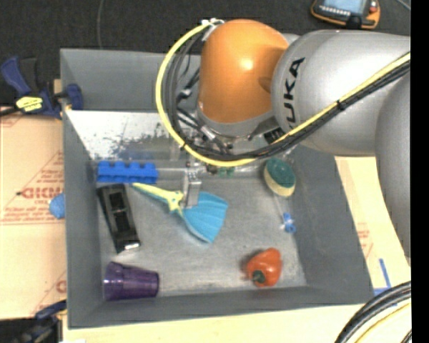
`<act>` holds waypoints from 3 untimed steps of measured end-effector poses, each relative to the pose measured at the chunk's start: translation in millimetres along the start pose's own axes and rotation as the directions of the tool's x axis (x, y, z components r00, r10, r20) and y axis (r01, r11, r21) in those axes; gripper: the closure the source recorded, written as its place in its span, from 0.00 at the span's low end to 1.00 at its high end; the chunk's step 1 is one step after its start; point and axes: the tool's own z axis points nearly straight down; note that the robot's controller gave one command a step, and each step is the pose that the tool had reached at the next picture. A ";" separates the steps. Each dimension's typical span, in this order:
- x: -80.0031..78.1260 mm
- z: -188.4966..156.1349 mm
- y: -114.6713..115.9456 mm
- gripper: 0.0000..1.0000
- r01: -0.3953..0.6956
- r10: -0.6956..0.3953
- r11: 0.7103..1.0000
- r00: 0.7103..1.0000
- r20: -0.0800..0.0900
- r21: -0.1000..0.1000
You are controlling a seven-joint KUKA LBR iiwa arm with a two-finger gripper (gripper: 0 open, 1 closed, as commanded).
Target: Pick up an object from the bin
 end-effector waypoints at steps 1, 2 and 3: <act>-1.6 -4.8 -0.9 0.00 -0.004 0.004 1.000 1.000 0.008 -0.001; 11.1 151.9 -55.9 0.00 -0.158 0.158 0.988 0.987 0.011 -0.005; 25.5 69.3 -52.2 0.00 -0.294 0.295 0.956 0.955 0.020 -0.010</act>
Offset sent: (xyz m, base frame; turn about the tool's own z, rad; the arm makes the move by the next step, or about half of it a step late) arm -0.0140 -0.0583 -0.1605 0.1695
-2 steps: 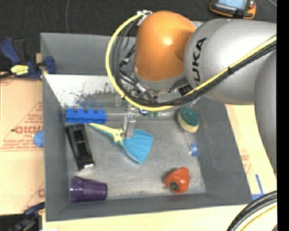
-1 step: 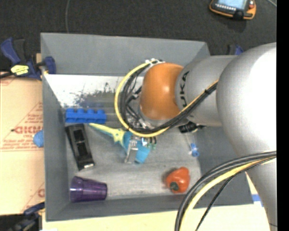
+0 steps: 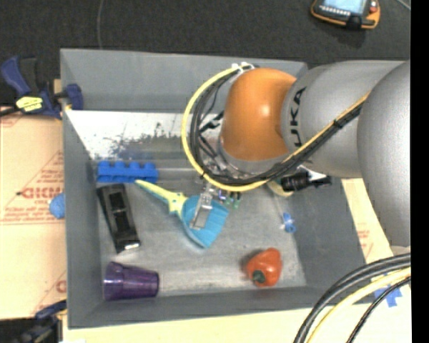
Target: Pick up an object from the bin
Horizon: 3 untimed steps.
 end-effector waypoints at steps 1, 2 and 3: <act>-6.8 89.0 -5.9 0.00 0.098 -0.098 0.995 0.995 -0.021 0.008; -8.0 90.7 -14.0 0.00 -0.146 0.146 0.989 0.989 0.004 -0.003; -9.7 88.1 -8.8 1.00 0.087 -0.087 0.996 0.996 -0.013 0.010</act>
Offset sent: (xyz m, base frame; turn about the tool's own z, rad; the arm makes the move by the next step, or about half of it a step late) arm 0.0044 -0.0139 -0.0912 0.1479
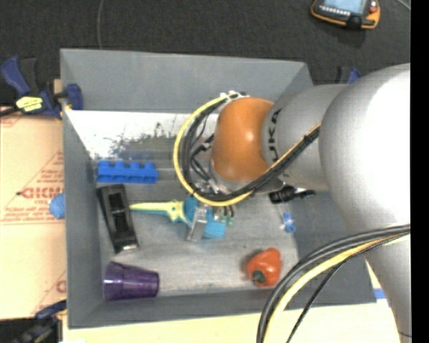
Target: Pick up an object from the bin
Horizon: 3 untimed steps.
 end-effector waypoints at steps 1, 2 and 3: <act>0.1 0.0 0.0 1.00 -0.001 0.001 1.000 1.000 0.000 0.000; 1.8 -29.2 -1.6 1.00 -0.002 0.002 1.000 1.000 -0.008 0.003; 0.7 -59.2 -1.0 1.00 -0.002 0.002 1.000 1.000 -0.005 0.000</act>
Offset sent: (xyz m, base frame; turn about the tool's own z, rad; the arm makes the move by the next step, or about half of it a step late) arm 0.0001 0.0001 0.0621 0.0004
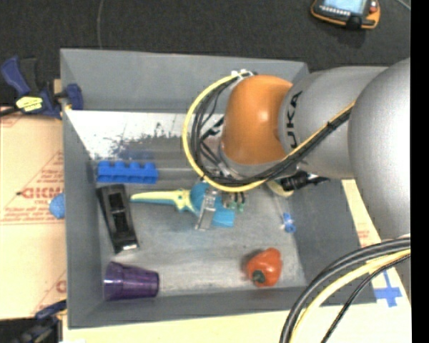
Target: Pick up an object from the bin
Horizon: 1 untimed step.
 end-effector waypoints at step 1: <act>-1.1 -10.1 0.0 1.00 -0.001 0.001 1.000 1.000 0.004 -0.001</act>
Offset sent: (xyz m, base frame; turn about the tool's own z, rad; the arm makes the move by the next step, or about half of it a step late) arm 0.0009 -0.0001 0.0335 0.0006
